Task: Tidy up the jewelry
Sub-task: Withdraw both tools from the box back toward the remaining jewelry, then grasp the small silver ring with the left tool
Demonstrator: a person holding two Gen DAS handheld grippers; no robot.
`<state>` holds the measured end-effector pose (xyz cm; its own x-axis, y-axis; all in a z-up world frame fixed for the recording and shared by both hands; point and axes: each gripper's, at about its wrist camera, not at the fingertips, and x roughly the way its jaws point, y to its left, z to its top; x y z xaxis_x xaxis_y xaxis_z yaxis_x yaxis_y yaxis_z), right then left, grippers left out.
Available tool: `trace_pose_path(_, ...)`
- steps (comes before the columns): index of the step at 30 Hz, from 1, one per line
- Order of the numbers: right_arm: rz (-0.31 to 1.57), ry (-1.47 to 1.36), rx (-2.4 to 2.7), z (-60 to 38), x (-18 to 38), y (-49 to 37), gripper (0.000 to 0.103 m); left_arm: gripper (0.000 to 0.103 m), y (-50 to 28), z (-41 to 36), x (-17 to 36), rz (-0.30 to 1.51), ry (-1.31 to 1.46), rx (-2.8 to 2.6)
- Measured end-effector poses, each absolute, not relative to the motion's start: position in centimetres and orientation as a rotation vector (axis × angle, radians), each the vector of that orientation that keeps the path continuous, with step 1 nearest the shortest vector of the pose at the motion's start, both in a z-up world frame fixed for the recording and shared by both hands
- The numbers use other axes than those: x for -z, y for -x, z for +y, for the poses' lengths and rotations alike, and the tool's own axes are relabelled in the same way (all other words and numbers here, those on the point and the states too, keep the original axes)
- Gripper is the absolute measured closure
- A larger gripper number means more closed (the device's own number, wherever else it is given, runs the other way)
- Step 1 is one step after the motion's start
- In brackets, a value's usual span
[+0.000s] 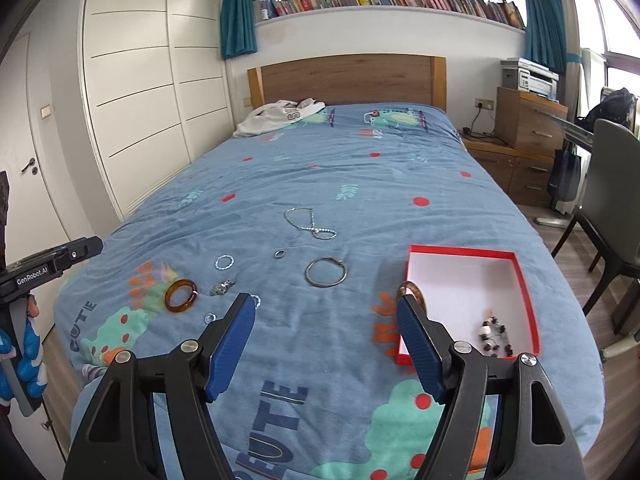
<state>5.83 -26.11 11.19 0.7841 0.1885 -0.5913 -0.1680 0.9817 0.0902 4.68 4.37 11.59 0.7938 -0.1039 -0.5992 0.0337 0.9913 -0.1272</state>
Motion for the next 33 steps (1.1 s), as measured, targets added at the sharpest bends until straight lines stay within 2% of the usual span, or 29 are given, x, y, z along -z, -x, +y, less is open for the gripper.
trace_pose_path(10, 0.691, -0.049, -0.227, -24.3, -7.0, -8.3, 0.034, 0.057, -6.2, 6.8, -5.1, 0.731, 0.098, -0.038)
trace_pose_path(15, 0.731, -0.042, -0.258, -22.7, -4.7, -9.6, 0.04, 0.057, -7.3, 7.5, -2.4, 0.776, 0.088, -0.052)
trace_pose_path(33, 0.843, -0.031, -0.346, -18.2, 0.7, -14.3, 0.053, 0.057, -11.5, 8.2, 2.5, 0.855, 0.116, 0.027)
